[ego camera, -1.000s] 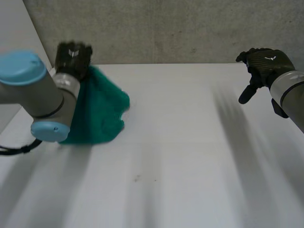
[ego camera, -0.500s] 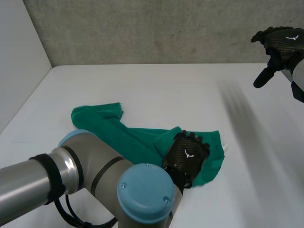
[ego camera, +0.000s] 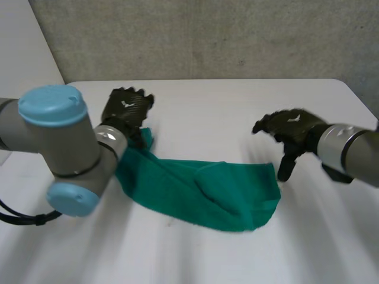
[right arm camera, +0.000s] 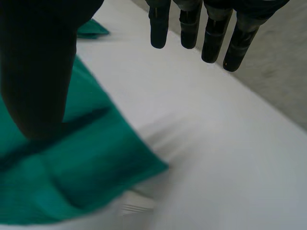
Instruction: Fold the towel.
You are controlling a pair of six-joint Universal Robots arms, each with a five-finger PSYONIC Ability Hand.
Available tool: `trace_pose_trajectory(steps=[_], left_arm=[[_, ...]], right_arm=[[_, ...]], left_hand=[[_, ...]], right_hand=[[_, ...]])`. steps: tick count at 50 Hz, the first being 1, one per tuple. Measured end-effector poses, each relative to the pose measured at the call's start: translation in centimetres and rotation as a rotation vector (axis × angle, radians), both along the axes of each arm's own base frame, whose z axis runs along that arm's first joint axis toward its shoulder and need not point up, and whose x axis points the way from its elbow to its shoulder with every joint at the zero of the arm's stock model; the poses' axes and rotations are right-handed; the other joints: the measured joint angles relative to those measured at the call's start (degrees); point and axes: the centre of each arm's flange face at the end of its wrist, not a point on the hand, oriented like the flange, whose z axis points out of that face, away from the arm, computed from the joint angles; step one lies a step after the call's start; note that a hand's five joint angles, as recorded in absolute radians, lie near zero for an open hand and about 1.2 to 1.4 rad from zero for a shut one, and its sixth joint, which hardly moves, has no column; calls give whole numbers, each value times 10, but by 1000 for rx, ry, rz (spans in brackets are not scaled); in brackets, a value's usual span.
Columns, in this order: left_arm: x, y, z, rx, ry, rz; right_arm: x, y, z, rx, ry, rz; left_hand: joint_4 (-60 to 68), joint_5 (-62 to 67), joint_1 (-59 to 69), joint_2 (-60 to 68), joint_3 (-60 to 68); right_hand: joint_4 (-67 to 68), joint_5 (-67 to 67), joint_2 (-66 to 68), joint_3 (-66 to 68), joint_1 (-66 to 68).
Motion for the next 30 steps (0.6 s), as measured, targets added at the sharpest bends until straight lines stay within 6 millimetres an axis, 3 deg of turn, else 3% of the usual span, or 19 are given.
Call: trace_pose_trajectory(steps=[11,17,18,20,22,26,30], left_arm=[[43,-52,-51,140,-121,29],[52,-58,-67,164,-176,37],[53,-58,-71,172,-192,37],[54,-58,-73,176,-198,37],[54,-57,-75,180,-205,35],[53,-57,-74,174,-203,35],[50,-62,-65,131,-188,37]], right_arm=[[35,19,-51,123,-149,7],[50,19,-69,121,-155,35],[58,17,-80,125,-148,47],[61,16,-84,127,-145,51],[69,13,-93,132,-132,58],[81,5,-104,118,-113,53],[88,-10,-94,47,-127,28]], left_hand=[[0,8,1,4,0],[2,8,1,5,0],[9,12,6,12,5],[65,69,65,71,61],[246,243,261,244,241],[453,431,414,455,447],[502,452,414,500,495]], right_hand=[[0,0,0,0,0],[0,0,0,0,0],[0,0,0,0,0],[0,0,0,0,0],[10,12,16,14,10],[315,301,327,326,275],[540,516,545,546,437]])
